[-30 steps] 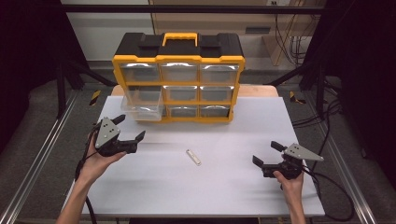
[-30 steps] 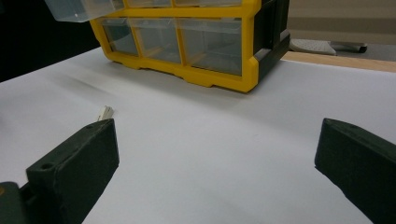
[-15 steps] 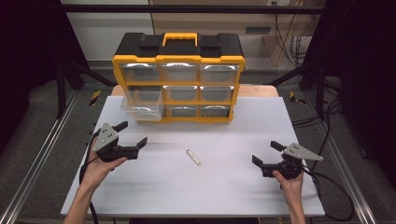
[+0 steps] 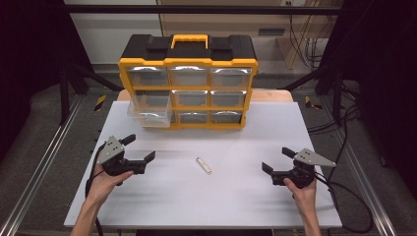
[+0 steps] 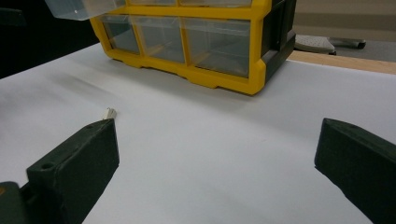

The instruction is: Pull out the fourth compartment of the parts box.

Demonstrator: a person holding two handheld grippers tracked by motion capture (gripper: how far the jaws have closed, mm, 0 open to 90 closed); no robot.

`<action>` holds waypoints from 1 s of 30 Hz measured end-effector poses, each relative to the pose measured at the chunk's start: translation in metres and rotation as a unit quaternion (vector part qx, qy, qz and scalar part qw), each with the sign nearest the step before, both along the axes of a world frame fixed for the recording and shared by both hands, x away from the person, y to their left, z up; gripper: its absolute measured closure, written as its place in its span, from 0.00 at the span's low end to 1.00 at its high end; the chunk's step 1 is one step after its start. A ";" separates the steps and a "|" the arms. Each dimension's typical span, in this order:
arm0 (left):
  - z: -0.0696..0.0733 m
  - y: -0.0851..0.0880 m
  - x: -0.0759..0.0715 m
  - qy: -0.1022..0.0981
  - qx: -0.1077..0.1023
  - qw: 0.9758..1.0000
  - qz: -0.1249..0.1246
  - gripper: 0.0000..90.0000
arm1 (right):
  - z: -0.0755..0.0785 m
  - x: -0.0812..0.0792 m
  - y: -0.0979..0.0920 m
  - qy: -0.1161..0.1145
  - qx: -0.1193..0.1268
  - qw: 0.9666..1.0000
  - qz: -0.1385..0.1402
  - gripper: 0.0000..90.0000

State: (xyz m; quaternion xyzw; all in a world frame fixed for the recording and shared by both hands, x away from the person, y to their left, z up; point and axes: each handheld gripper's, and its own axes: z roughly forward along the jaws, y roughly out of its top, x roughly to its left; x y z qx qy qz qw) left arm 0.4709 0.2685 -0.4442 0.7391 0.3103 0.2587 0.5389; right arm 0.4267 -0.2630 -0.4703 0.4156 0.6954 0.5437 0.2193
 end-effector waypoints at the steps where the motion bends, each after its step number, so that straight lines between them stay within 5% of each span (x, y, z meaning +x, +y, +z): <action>1: -0.001 0.001 0.000 0.001 0.003 1.000 0.001 0.05 | 0.001 0.000 0.001 0.001 -0.003 1.000 0.001 0.00; 30: -0.016 0.012 -0.003 0.010 -0.002 1.000 -0.022 0.03 | 0.024 0.009 0.062 0.012 -0.045 0.999 0.028 0.01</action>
